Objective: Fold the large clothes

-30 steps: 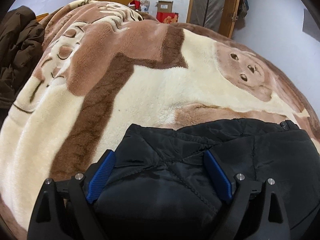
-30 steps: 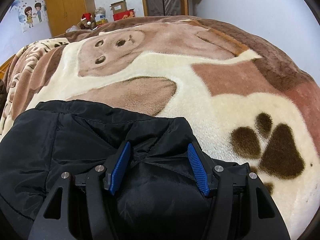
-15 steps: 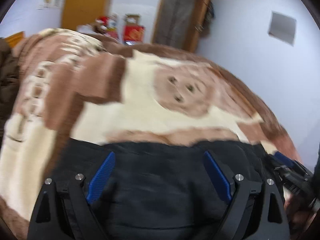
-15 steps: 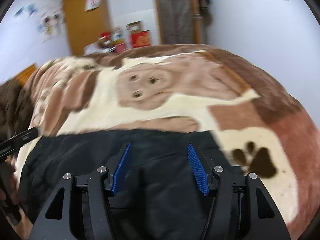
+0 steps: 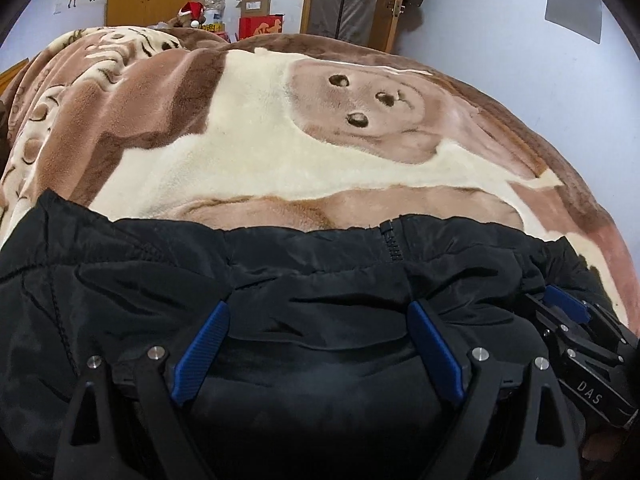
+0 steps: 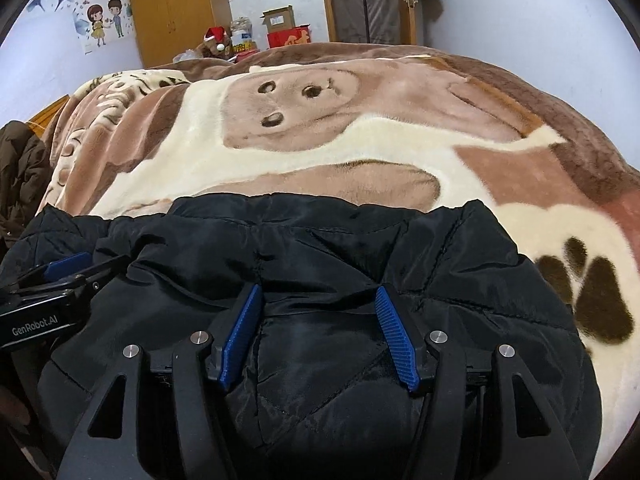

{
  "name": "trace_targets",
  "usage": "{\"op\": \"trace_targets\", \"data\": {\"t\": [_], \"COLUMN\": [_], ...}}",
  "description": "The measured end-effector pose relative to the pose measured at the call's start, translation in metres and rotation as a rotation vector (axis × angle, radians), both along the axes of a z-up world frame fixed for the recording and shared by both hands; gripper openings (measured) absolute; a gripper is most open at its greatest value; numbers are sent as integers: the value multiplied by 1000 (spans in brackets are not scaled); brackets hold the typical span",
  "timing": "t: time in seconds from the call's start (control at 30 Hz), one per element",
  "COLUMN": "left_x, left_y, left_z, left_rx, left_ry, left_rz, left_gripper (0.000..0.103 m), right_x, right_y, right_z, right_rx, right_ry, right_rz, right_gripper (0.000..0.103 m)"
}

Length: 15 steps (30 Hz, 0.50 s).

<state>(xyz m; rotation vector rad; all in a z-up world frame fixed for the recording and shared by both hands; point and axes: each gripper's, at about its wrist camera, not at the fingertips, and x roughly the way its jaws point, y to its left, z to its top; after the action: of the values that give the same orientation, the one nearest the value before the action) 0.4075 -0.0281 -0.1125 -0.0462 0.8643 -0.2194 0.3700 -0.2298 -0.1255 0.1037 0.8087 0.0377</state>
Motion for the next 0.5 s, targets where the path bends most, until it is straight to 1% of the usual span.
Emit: {"op": "trace_targets", "data": {"t": [0.2,0.33,0.4,0.5], "left_x": [3,4,4,3], "left_y": [-1,-2,-2,-1], "left_z": [-5,-6,-6,-3], "left_rx": [9,24,26,28], "left_ry": [0,3,8,13], "left_rz": [4,5,5,0], "left_gripper": [92,93,93,93], "right_x": [3,6,7,5], "right_y": [-2,0,2,2], "right_z": [-3,-2,3,18], "right_rx": [-10,-21,-30,-30], "right_ry": [-4,10,27,52], "right_rz": [-2,-2,-2,8], "right_gripper": [59,59,59,59]}}
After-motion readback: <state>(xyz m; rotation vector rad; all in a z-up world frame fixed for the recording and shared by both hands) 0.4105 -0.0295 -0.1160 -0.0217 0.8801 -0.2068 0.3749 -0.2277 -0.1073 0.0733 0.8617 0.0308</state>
